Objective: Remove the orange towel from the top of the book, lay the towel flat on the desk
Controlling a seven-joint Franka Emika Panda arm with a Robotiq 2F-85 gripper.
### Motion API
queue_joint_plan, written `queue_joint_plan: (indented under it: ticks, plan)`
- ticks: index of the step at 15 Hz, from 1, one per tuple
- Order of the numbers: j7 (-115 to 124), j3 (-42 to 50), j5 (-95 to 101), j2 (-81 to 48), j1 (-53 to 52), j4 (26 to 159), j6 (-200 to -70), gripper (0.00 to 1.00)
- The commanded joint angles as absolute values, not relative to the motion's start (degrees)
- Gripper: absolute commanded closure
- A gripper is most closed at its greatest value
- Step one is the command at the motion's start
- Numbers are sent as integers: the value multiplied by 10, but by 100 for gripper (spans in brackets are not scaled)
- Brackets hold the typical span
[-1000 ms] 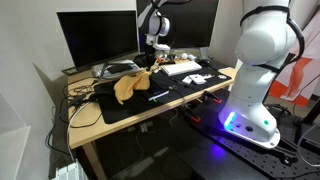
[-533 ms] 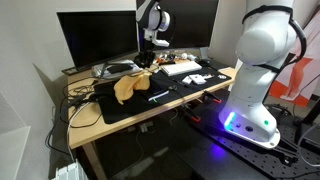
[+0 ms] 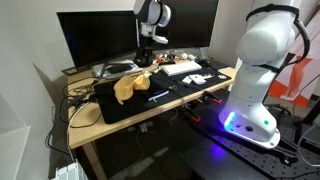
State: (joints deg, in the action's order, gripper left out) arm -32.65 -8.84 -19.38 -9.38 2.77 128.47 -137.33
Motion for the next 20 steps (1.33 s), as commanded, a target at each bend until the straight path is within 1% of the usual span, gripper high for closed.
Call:
queue_joint_plan:
  ticks: [1, 5, 11, 17, 20]
  plan:
    - [-355, -108, -252, -81, 4, 1301, -1382, 0]
    - [-332, -126, -302, -100, -25, 1286, -1435, 0]
    - [-283, -132, -309, -124, -40, 1276, -1523, 0]
    - [-164, -122, -247, -176, -47, 1252, -1589, 0]
    - [-79, -99, -177, -222, -60, 1217, -1588, 0]
